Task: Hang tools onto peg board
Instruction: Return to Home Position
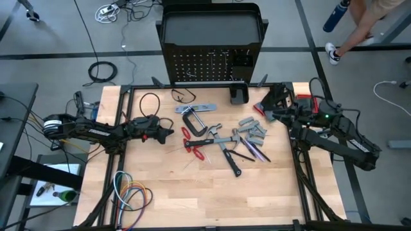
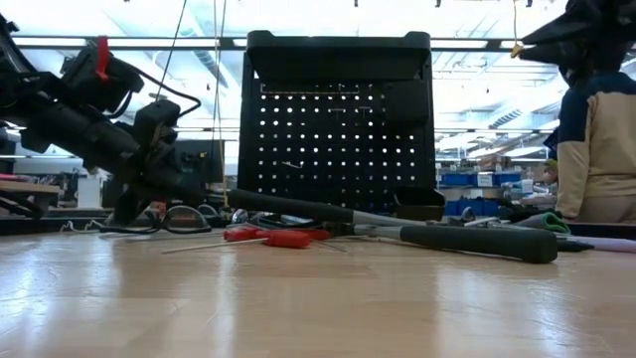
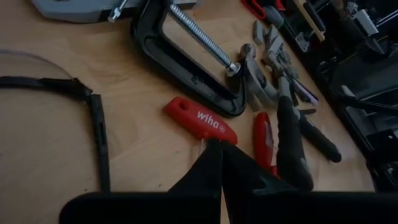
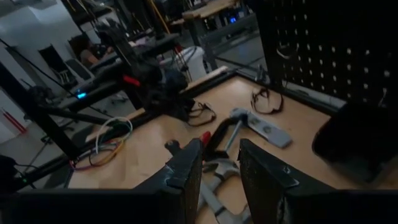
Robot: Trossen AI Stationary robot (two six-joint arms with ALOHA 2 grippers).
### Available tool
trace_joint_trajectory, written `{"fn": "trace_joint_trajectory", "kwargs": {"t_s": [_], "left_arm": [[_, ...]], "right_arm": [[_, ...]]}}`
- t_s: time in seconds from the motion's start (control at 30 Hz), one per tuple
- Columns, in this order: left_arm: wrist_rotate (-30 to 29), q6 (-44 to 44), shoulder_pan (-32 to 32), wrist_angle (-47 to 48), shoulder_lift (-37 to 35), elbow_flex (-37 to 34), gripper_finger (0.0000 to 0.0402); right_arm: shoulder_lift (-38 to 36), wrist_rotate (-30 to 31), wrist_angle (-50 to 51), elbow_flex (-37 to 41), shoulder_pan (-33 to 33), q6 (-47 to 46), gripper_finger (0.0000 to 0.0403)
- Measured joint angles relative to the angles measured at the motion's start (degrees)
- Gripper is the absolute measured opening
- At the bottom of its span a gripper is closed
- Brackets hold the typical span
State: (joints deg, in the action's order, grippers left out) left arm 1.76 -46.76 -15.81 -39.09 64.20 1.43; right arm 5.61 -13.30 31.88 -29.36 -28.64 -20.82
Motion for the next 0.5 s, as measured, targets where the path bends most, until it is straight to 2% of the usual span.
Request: {"fn": "trace_joint_trajectory", "kwargs": {"t_s": [0.33, 0.5], "left_arm": [[0.0, 0.0, 0.0, -0.3, -1.9, 0.0, 0.0007], [0.0, 0.0, 0.0, 0.3, -5.9, -1.0, 0.0008]], "right_arm": [[0.0, 0.0, -0.1, 1.4, 0.0, 0.0, 0.0115], [0.0, -0.1, -0.1, 1.4, 0.0, 0.0, 0.0116]]}}
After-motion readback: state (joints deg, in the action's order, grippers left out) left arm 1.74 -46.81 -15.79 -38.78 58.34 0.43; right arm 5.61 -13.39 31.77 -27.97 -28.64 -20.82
